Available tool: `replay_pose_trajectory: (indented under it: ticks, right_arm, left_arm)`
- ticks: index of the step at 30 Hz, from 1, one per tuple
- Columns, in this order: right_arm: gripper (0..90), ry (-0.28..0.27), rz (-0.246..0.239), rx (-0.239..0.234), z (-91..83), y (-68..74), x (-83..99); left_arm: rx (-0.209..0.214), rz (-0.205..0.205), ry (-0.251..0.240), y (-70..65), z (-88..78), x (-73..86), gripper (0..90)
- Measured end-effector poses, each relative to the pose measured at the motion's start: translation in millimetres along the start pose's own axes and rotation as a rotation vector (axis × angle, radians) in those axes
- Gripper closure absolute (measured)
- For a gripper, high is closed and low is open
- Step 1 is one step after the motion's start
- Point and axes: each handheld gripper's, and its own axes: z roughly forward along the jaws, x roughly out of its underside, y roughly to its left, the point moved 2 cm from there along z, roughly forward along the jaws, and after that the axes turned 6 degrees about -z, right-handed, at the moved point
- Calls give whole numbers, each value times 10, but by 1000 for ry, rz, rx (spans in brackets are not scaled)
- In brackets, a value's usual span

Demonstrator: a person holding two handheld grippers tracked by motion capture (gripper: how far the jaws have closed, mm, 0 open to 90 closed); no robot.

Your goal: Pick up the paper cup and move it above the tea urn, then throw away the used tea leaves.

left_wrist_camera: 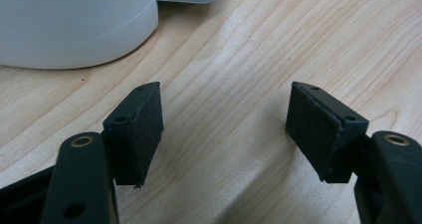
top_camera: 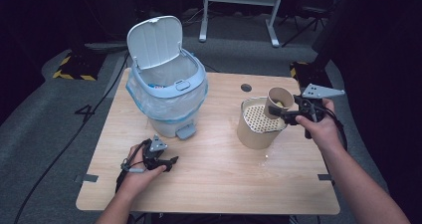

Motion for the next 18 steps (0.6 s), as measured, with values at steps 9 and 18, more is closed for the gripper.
replay_pose_trajectory:
  ticks: [9, 18]
  right_arm:
    - [300, 41, -80, 67, 47, -176, 35]
    - [312, 110, -326, 155, 75, -258, 57]
  left_arm:
    - [0, 0, 0, 0, 0, 0, 310]
    - [0, -1, 0, 0, 0, 0, 310]
